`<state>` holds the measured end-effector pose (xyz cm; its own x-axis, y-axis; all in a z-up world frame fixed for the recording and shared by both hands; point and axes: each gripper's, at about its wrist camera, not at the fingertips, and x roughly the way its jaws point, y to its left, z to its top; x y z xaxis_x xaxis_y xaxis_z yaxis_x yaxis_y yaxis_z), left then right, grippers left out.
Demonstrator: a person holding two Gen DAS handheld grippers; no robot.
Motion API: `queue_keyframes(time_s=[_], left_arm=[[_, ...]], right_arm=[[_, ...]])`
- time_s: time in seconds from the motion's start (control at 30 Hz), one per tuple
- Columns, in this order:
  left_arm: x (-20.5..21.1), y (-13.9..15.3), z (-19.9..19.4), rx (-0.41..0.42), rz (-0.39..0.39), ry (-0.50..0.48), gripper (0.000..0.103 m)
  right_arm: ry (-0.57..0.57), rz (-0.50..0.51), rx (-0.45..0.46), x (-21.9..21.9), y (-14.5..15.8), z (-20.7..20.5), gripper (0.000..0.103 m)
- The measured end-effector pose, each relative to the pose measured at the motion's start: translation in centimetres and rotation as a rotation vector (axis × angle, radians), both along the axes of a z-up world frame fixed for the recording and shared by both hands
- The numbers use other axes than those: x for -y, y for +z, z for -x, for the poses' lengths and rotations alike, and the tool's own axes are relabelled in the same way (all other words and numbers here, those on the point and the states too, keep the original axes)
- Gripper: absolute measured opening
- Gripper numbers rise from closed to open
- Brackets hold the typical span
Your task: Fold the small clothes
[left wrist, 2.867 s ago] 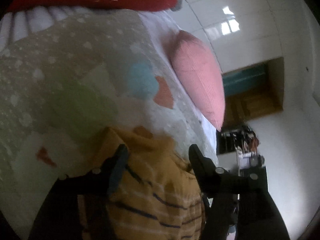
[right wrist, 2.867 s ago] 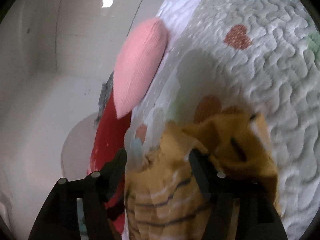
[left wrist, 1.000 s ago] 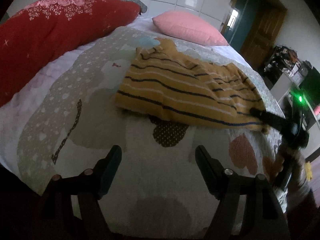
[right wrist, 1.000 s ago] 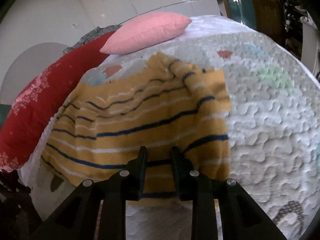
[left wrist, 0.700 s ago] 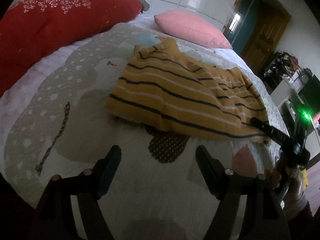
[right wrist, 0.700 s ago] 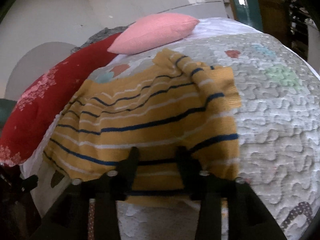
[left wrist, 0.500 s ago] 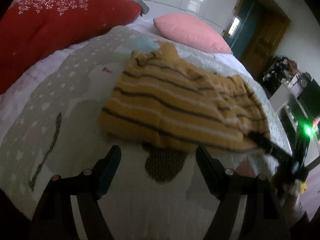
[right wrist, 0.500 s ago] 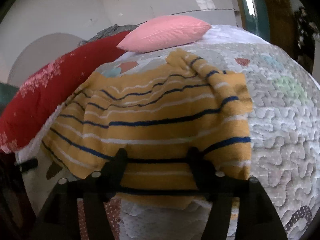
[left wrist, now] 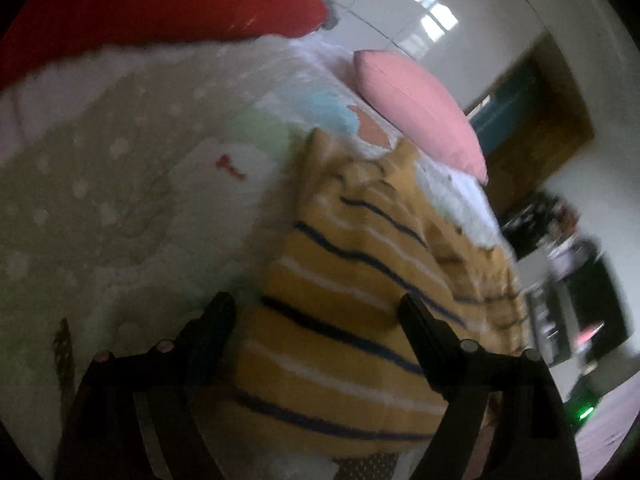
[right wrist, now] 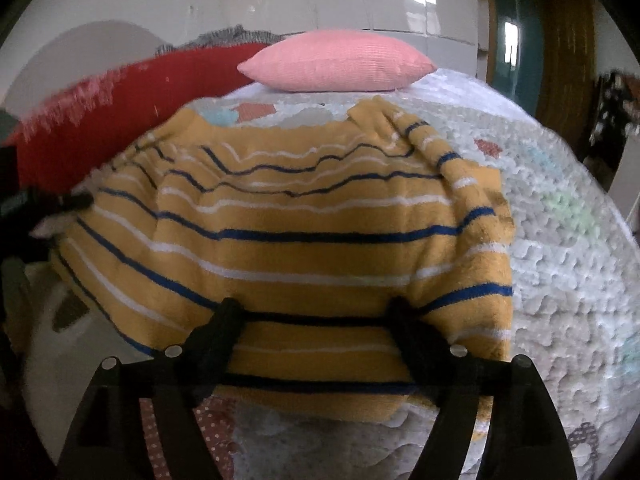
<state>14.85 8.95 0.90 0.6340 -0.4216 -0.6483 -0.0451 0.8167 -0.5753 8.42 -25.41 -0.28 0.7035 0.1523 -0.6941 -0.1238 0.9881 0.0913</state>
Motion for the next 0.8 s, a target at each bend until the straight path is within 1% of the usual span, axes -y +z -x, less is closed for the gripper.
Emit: queue_keyframes(time_s=[0.07, 0.1, 0.13, 0.17, 0.2, 0.23, 0.27, 0.3, 0.33, 0.37, 0.4, 0.43, 0.47, 0.5, 0.57, 0.67, 0.7, 0.73, 0.77, 0.8], left_arm=[[-1.2, -0.1, -0.5, 0.001, 0.073, 0.008, 0.083], [-1.3, 0.0, -0.7, 0.002, 0.071, 0.004, 0.082], [-1.4, 0.2, -0.8, 0.007, 0.057, 0.001, 0.077], [-1.7, 0.2, -0.9, 0.010, 0.028, 0.017, 0.057], [-2.3, 0.2, -0.9, 0.003, 0.000, 0.045, 0.033], [-2.9, -0.1, -1.0, -0.008, 0.001, 0.061, 0.025], [-3.8, -0.4, -0.9, -0.021, 0.033, 0.074, 0.014], [-4.9, -0.7, -0.7, -0.030, 0.078, 0.095, 0.013], [-5.8, -0.7, -0.4, -0.027, 0.106, 0.109, 0.013], [-6.6, -0.4, 0.1, -0.018, 0.118, 0.121, 0.013], [-7.4, 0.0, 0.5, -0.003, 0.111, 0.139, 0.014], [-8.0, 0.6, 1.0, 0.015, 0.095, 0.160, 0.017], [-8.6, 1.1, 1.5, 0.033, 0.082, 0.181, 0.025], [-9.1, 1.4, 1.9, 0.047, 0.076, 0.198, 0.037], [-10.1, 2.1, 2.7, 0.076, 0.061, 0.241, 0.047], [-11.8, 2.7, 3.8, 0.104, 0.037, 0.283, 0.050], [-12.3, 2.8, 4.1, 0.107, 0.030, 0.295, 0.051], [-12.9, 2.8, 4.0, 0.108, 0.027, 0.305, 0.052], [-13.3, 2.7, 4.2, 0.107, 0.025, 0.314, 0.052], [-13.8, 2.6, 4.2, 0.102, 0.024, 0.321, 0.052]], right_arm=[[-0.009, 0.069, -0.002, -0.9, 0.0, -0.1, 0.083], [-0.016, 0.108, -0.003, -1.3, 0.0, -0.1, 0.084], [-0.022, 0.131, -0.002, -1.6, -0.1, 0.0, 0.085], [-0.027, 0.150, -0.003, -1.8, 0.0, 0.0, 0.086], [-0.032, 0.172, -0.006, -2.0, 0.1, 0.0, 0.086], [-0.041, 0.200, -0.017, -2.2, 0.3, 0.0, 0.086], [-0.065, 0.220, -0.040, -2.5, 0.9, 0.0, 0.086], [-0.086, 0.210, -0.054, -2.7, 1.5, 0.1, 0.085], [-0.095, 0.153, -0.044, -3.1, 2.7, 0.6, 0.084], [-0.085, 0.104, -0.021, -3.5, 3.8, 1.2, 0.084], [-0.067, 0.077, 0.002, -4.4, 4.8, 1.7, 0.084], [-0.023, 0.084, 0.022, -6.2, 5.9, 2.0, 0.084], [0.032, 0.107, 0.032, -8.0, 6.6, 2.0, 0.084], [0.086, 0.133, 0.034, -9.8, 6.9, 1.8, 0.084], [0.204, 0.185, 0.036, -14.1, 7.2, 1.2, 0.084], [0.364, 0.265, 0.015, -20.8, 6.0, 0.1, 0.084], [0.416, 0.326, 0.001, -23.2, 4.9, -0.4, 0.084], [0.443, 0.371, -0.004, -24.6, 4.1, -0.6, 0.084], [0.474, 0.441, -0.007, -26.2, 2.9, -0.8, 0.084], [0.478, 0.519, 0.009, -27.5, 1.7, -0.9, 0.084]])
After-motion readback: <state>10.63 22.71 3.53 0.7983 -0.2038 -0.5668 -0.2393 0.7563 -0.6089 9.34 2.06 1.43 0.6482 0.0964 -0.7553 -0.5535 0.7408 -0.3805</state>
